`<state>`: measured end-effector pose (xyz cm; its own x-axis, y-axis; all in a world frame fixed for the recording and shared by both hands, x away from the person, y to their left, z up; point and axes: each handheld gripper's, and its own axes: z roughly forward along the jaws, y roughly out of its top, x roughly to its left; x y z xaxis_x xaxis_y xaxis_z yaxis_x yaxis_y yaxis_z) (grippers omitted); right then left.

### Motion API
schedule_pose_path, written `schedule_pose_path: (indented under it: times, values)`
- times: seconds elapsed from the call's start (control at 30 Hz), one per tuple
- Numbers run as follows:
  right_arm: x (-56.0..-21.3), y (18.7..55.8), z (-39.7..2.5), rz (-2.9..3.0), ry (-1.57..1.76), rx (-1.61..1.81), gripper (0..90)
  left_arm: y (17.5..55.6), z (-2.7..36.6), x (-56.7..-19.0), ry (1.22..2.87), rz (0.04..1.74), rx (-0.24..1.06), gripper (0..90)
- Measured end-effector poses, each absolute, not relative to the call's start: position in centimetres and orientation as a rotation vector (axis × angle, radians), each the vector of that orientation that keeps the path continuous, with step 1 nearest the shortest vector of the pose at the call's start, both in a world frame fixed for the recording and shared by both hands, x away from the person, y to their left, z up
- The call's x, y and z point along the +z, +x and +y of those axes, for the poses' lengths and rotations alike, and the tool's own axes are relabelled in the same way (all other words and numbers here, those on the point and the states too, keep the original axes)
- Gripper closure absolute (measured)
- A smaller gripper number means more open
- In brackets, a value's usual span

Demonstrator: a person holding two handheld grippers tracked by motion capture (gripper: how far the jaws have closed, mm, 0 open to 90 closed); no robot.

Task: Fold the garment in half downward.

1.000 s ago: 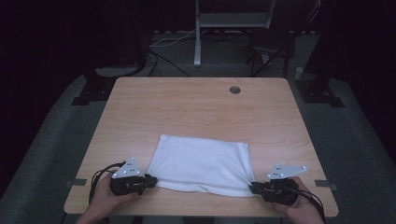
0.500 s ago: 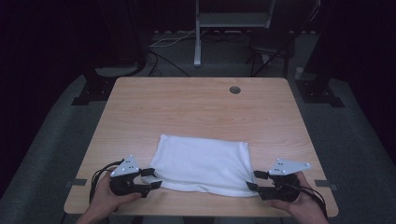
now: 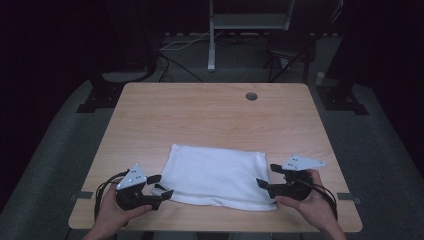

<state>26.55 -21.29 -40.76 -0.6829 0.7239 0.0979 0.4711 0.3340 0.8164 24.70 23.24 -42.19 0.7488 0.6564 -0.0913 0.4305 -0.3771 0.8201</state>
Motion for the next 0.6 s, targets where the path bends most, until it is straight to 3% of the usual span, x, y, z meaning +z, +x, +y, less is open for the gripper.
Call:
schedule_pose_path:
  times: [0.5, 0.6]
  values:
    - [-39.3, 29.9, -18.8, 2.281, 1.086, 1.293, 19.7, 24.8, 23.9, -42.8, 1.989, 0.858, 0.322, 29.9]
    - [-39.0, 30.9, -18.0, 2.279, 1.092, 1.295, 14.1, 24.9, 24.0, -42.9, 1.972, 0.866, 0.320, 29.9]
